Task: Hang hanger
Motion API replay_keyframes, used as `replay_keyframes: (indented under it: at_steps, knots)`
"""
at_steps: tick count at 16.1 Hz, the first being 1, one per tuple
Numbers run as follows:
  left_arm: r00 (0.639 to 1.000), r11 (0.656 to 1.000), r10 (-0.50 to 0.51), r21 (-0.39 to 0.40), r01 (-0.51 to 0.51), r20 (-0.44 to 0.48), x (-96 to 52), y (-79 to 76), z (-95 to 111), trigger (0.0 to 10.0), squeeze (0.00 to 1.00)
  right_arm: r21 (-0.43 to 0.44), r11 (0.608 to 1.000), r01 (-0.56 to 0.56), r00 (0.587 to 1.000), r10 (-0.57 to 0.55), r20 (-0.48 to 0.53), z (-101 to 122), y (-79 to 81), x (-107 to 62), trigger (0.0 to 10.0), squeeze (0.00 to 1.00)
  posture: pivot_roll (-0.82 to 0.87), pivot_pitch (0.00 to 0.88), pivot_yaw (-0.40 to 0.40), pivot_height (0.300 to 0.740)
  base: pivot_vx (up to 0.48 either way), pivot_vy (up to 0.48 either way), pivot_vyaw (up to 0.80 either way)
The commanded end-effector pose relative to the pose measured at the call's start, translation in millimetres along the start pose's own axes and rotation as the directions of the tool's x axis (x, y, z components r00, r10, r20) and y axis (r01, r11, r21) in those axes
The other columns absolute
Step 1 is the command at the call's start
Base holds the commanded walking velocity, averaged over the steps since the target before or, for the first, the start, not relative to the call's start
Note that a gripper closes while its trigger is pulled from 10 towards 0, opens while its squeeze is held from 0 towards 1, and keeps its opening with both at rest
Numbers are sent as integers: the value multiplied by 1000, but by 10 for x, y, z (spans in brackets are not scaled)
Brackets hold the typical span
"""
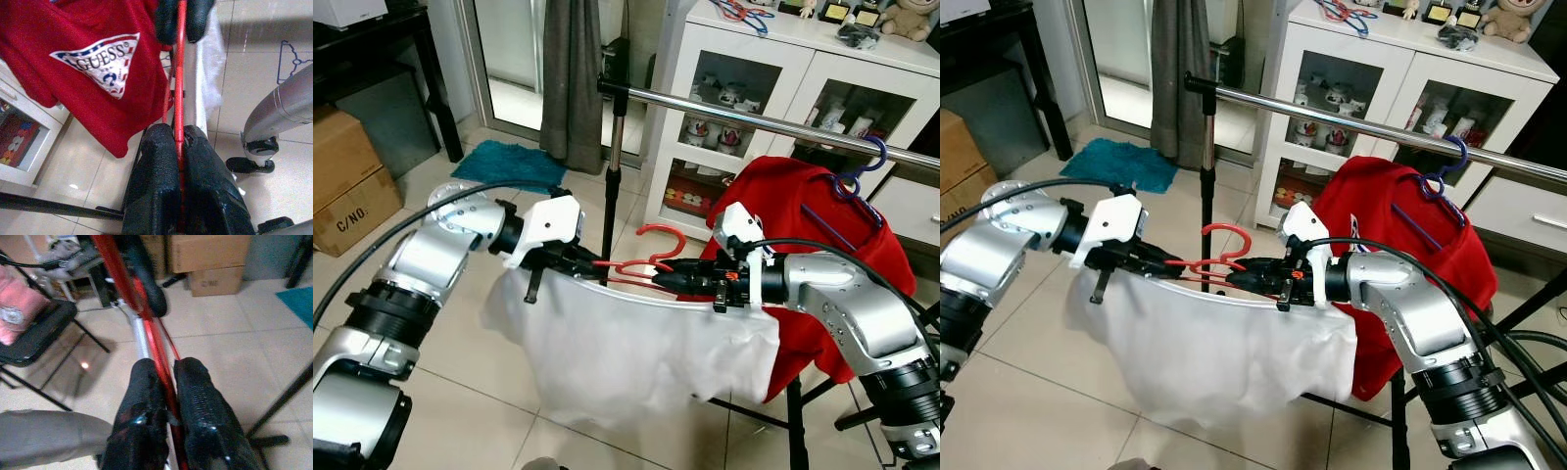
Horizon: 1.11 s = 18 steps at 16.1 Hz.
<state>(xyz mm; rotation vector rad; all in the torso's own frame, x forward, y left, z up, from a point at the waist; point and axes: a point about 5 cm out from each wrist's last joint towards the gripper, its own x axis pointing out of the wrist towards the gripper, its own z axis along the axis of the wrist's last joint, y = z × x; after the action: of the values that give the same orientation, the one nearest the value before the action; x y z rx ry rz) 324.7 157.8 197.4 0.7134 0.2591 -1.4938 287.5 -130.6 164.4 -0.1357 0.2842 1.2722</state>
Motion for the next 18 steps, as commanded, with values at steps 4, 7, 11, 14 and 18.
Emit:
replay_keyframes:
  at_steps: [4, 7, 11, 14, 18]
  knots:
    - [992, 992, 117, 32, -119, 45, -109, 156, 100, 10000, 0, -2, 1000, 1, 1000, -1, 12, 24, -4, -71, 0, 0, -21, 0, -63, 740, 0, 0, 0]
    - [991, 994, 106, 19, -108, 79, -156, 152, 121, 10000, 1000, 19, 1000, 16, 1000, -16, 3, -13, -22, -74, 0, 0, -20, 0, -64, 740, 0, 0, 0]
    - [956, 976, 206, 30, -217, 210, -286, 258, 261, 10000, 561, 46, 996, 82, 996, -81, -25, -75, -98, -118, 0, 0, -12, 0, -70, 740, 0, 0, 0]
    - [935, 970, 237, -17, -241, 265, -396, 283, 317, 10000, 0, 52, 984, 170, 983, -166, -79, -145, -193, -132, 0, 0, -5, 0, -75, 740, 0, 0, 0]
    - [896, 921, 388, -131, -367, 216, -432, 240, 211, 10000, 0, 117, 873, 473, 881, -469, -61, -126, -505, -81, 0, 0, 4, 0, -77, 740, 0, 0, 0]
